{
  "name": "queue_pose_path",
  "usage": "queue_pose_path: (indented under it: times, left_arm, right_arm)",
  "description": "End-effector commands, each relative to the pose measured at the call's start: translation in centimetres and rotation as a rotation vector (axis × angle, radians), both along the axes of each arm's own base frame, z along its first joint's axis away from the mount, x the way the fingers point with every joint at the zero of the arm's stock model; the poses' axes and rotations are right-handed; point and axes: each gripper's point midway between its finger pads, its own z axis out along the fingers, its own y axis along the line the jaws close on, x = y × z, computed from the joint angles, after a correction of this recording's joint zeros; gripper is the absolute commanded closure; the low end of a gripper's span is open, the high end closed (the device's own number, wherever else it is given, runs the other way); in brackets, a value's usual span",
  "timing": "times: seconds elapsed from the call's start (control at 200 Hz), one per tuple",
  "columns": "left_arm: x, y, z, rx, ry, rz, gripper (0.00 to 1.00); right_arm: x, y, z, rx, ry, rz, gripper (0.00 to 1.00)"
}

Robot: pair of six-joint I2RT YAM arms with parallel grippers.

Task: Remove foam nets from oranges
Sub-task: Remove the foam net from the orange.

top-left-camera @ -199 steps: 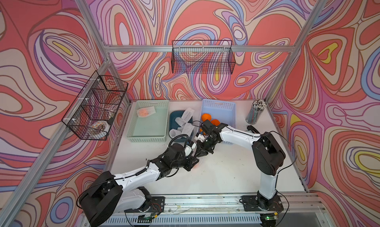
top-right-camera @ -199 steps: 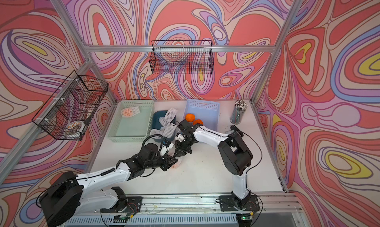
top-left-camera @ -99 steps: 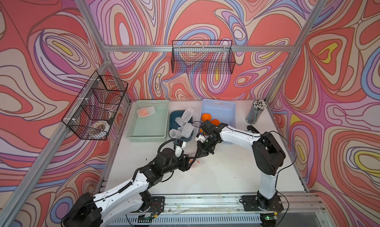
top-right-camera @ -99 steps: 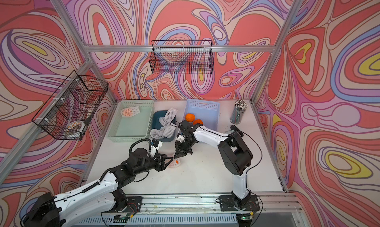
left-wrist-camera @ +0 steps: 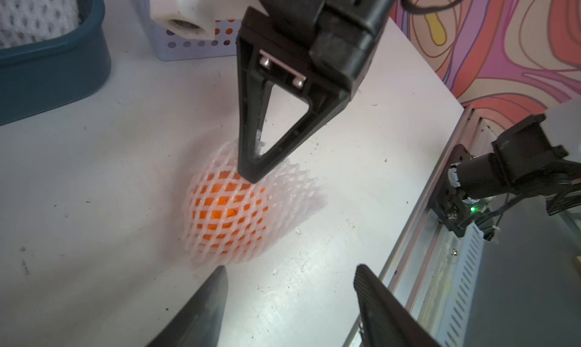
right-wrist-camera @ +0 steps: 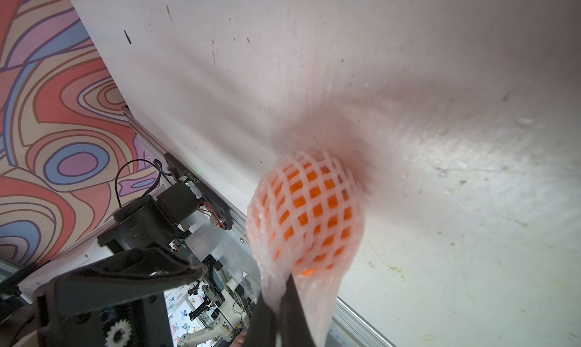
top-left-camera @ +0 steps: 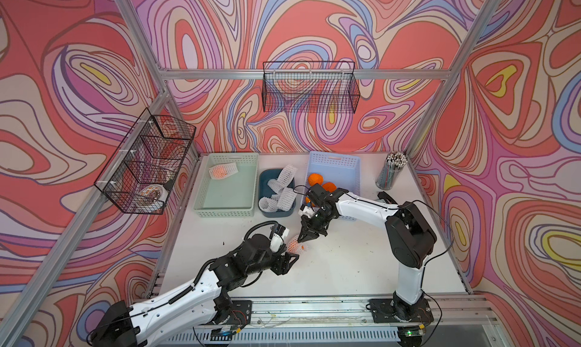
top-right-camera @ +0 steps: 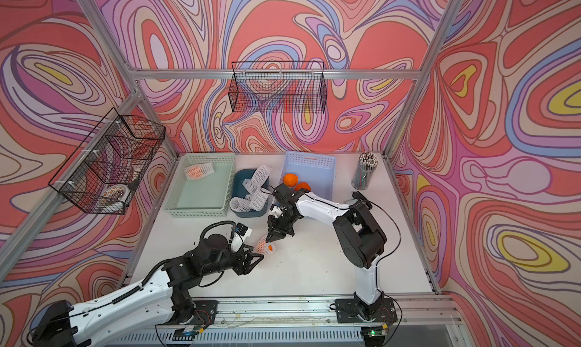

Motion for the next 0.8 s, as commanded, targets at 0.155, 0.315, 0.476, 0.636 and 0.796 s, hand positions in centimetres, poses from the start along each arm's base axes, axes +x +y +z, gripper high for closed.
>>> queue_pose_path:
  times: [0.155,0.315,0.476,0.636,0.796]
  left_arm:
    - [2.1,-2.4,-0.2,0.046,-0.124,-0.072,0.3]
    - [3.0,-3.3,-1.6,0.08,-0.112,-0.074,0.3]
    - [4.2,-3.5,-2.2,0.116,-0.112,-0.036,0.37]
    - [5.1,-3.3,-2.0,0.152,-0.105,0.007,0.57]
    - [5.7,-3.2,-0.9,0.145,-0.094,0.053,0.78]
  right_arm:
    - [0.1,0.6,0.3,0.028,0.02,-0.015,1.0]
    - [0.1,0.6,0.4,0.025,0.026,-0.022,1.0]
    - [-0.1,0.5,0.4,0.028,0.036,-0.021,1.0]
    - [-0.2,0.6,0.4,0.029,0.044,-0.023,1.0]
    - [-0.1,0.7,0.2,0.03,0.05,-0.021,1.0]
